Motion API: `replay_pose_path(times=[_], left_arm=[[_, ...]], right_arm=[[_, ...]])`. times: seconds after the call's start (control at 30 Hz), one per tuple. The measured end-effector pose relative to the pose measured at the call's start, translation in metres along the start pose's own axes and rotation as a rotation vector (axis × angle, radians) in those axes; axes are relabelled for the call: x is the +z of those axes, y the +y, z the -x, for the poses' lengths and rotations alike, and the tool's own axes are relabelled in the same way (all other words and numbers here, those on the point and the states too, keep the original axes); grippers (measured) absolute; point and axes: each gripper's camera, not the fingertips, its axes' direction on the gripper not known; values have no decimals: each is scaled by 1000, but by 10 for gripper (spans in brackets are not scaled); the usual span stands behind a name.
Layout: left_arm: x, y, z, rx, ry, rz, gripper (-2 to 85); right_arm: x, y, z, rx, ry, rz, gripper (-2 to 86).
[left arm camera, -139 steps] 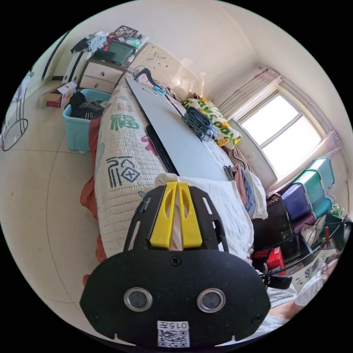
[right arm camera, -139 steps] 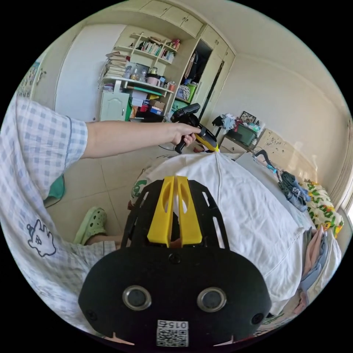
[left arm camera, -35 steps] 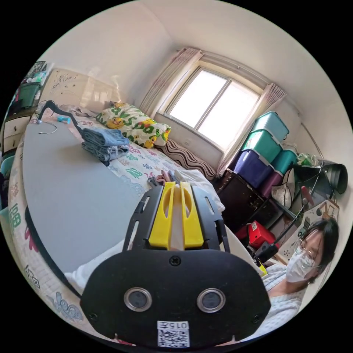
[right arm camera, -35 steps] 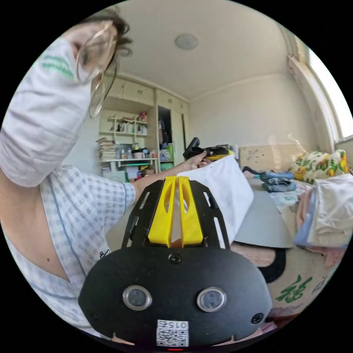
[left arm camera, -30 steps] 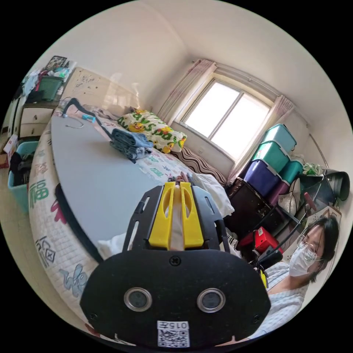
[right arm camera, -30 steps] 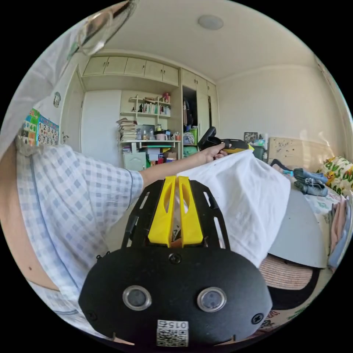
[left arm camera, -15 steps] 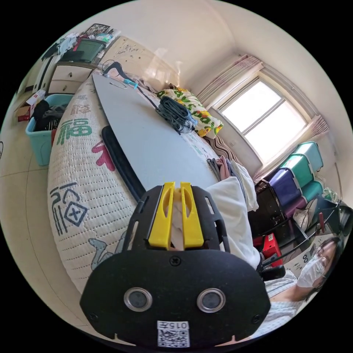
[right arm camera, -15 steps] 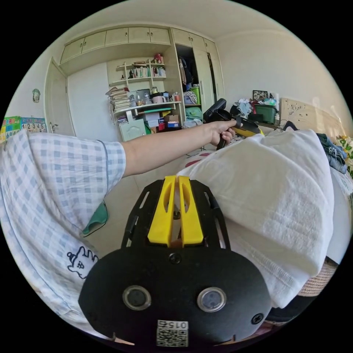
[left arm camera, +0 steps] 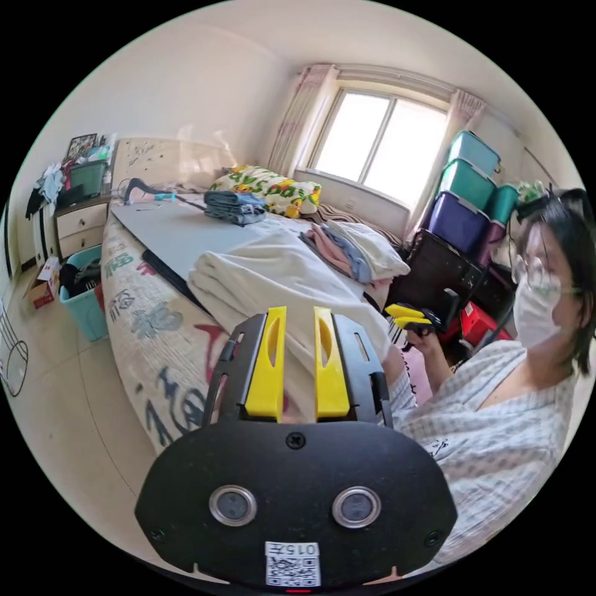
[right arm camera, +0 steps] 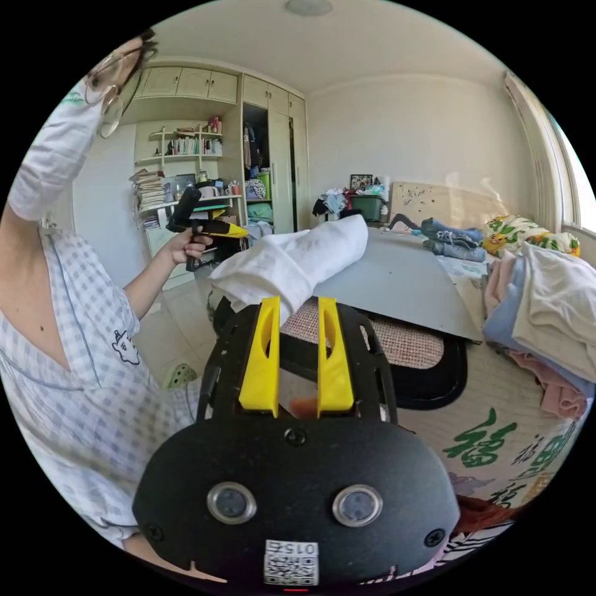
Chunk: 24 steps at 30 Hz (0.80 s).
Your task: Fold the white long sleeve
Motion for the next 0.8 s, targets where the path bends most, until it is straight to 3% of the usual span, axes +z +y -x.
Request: replay_pose_path(times=[0.1, 0.27, 0.43, 0.7, 0.8], left_arm=[[15, 37, -48, 25, -42, 9, 73], [28, 61, -47, -101, -24, 20, 72], [25, 62, -62, -82, -47, 17, 65], [21, 71, -76, -116, -15, -14, 61], [21, 76, -80, -130, -3, -28, 60]], right_arm=[[31, 9, -5, 8, 16, -4, 76], [54, 14, -14, 27, -7, -34, 10], [51, 28, -12, 24, 12, -38, -7], [59, 43, -18, 23, 62, -93, 8], [81, 41, -23, -21, 47, -33, 71]])
